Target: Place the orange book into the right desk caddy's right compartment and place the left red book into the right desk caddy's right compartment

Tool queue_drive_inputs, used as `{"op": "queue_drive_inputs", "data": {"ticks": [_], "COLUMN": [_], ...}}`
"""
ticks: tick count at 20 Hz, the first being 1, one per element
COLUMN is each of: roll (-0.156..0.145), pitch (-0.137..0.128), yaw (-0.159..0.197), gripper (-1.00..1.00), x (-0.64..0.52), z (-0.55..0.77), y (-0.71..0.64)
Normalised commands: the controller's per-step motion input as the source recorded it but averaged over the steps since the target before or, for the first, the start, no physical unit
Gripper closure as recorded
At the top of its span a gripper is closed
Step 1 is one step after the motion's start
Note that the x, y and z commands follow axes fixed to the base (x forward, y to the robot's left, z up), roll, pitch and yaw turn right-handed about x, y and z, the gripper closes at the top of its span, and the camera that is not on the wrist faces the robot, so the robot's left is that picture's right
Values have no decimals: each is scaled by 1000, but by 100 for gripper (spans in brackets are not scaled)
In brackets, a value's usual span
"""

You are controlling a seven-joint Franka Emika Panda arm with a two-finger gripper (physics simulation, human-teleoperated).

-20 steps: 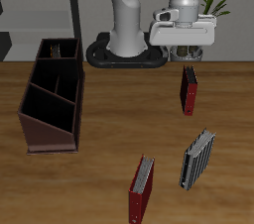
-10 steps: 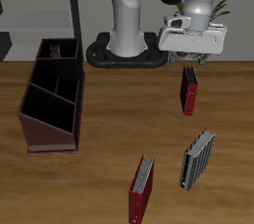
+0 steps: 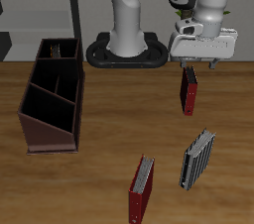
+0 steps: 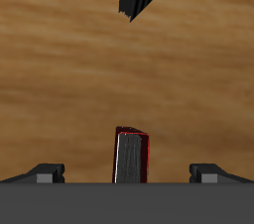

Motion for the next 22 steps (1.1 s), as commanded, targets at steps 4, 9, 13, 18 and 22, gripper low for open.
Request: {"op": "queue_drive_inputs", "data": {"ticks": [4,9,13,18,22], "roll": [-11,13,13,13,29], "pitch": [67,26,53,17,51], "yaw": [11,10,3,8,-7], "gripper": [-100,-100,-100,-100,-100], "x": [112,16,-4,-103,-32], "z": [-227,-201,-274,-226,-276], "y": [-7,-45,-24,-6,-50]}}
